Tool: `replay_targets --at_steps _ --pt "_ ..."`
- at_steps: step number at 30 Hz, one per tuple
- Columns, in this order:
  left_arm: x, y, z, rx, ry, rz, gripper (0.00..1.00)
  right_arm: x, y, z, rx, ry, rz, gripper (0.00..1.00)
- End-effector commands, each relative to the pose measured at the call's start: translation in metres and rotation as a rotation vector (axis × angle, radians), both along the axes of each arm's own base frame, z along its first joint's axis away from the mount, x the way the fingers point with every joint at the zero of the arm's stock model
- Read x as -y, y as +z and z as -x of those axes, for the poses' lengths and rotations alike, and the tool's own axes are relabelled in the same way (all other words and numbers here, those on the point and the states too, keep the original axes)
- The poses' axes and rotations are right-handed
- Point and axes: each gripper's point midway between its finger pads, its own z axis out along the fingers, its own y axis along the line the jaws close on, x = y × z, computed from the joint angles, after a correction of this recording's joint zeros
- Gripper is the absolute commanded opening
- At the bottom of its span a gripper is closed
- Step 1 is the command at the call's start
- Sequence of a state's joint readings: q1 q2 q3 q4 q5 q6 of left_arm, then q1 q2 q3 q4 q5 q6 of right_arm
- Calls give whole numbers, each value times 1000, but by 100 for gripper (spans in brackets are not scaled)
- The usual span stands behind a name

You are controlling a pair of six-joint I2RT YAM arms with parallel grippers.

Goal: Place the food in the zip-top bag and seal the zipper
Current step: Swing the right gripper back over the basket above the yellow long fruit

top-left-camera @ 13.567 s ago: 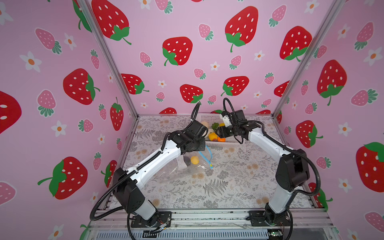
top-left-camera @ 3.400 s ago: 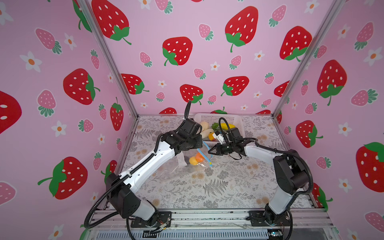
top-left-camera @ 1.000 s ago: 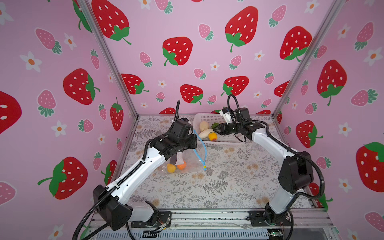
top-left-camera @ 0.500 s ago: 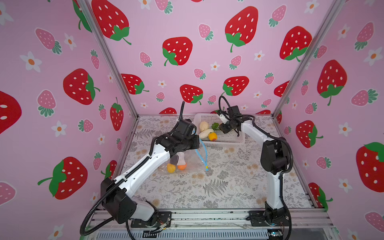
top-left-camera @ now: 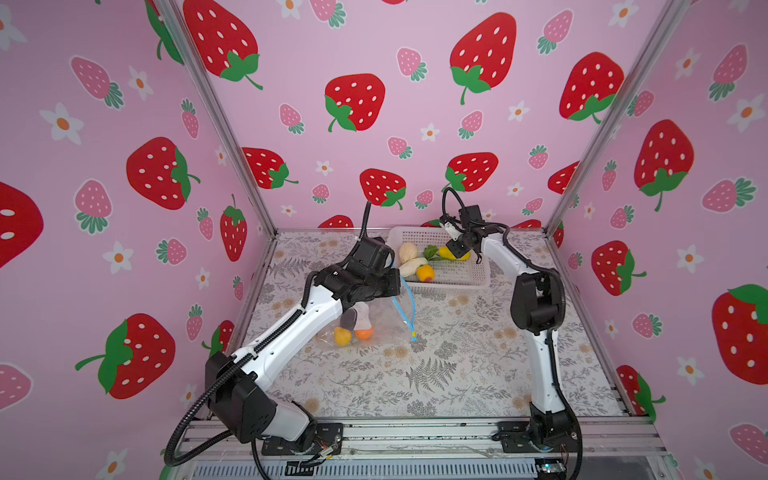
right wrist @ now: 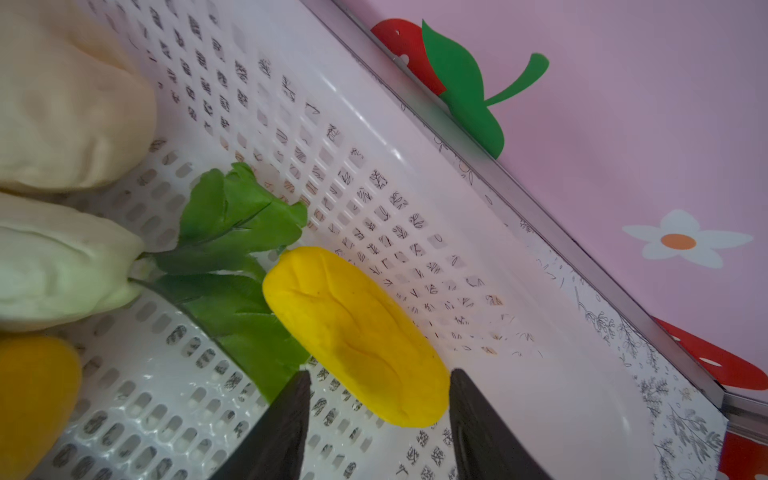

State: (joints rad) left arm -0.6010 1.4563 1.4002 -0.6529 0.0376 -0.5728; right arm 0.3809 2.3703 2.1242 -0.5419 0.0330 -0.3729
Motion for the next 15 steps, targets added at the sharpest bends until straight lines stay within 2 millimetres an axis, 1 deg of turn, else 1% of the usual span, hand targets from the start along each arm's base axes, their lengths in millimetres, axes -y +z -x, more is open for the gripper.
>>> replay_targets --at_steps 1,8,15 --pt "3 16 -8 33 4 21 0 6 -12 0 -29 22 47 56" --pt "3 16 -8 31 6 22 0 3 -24 -1 -48 37 33 56" --pt "2 17 -8 31 8 24 0 2 -37 -4 -63 26 33 62"
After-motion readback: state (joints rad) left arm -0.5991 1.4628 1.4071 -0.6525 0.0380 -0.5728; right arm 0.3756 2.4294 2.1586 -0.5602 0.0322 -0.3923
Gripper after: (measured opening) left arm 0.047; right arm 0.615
